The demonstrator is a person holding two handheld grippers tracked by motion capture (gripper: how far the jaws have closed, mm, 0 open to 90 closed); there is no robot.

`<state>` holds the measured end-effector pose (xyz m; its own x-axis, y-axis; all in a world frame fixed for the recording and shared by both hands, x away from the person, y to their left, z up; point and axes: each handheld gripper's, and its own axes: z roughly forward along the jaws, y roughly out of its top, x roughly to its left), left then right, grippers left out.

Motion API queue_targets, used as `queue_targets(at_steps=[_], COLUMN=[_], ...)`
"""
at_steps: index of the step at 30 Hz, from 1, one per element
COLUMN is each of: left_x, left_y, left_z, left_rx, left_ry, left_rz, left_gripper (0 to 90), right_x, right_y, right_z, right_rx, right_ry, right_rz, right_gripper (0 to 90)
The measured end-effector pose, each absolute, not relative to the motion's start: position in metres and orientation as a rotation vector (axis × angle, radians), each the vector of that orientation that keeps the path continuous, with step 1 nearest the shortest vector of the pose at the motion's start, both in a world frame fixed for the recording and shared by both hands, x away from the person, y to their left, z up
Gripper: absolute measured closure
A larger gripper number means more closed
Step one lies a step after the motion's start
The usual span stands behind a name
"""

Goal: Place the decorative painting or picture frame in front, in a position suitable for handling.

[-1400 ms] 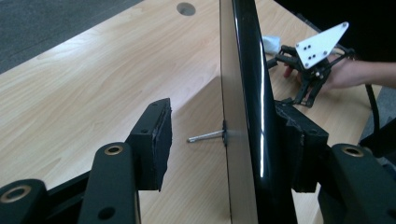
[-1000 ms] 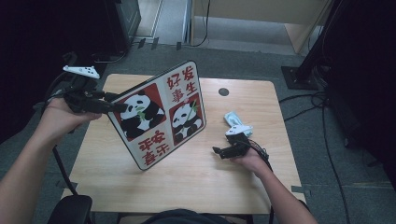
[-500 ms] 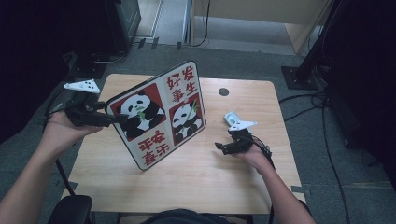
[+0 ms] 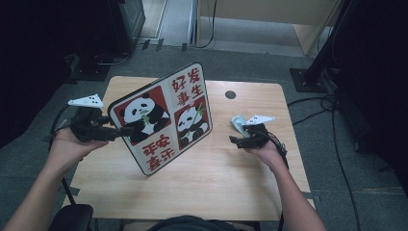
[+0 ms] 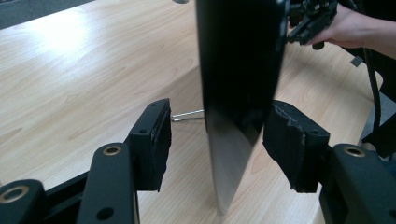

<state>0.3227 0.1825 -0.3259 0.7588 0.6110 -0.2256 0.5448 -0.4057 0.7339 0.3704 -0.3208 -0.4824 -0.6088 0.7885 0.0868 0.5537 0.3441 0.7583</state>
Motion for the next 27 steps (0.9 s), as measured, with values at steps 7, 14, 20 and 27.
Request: queue_targets(at_steps=[7,14,20,27], left_x=[0.314,0.309,0.307,0.307], left_y=[0.184,0.185,0.182,0.178], left_z=[-0.341,-0.35,-0.361,-0.369], left_rx=[2.075,2.055,2.037,2.023], left_ry=[0.889,0.884,0.895,0.884], left_rz=[0.089,0.106,0.075,0.055], left_gripper=[43.8,49.3,53.3,59.1], right_x=[0.387,0.403,0.413,0.413], right_y=[-0.332,-0.338,-0.343,-0.347], right_z=[-0.483,-0.493,-0.506,-0.51], right_rx=[1.257,1.291,1.309,1.289], right_ry=[2.254,2.239,2.3,2.287], right_rz=[1.105,1.026,0.954,0.953], right_gripper=[27.7,35.4,42.1,50.3])
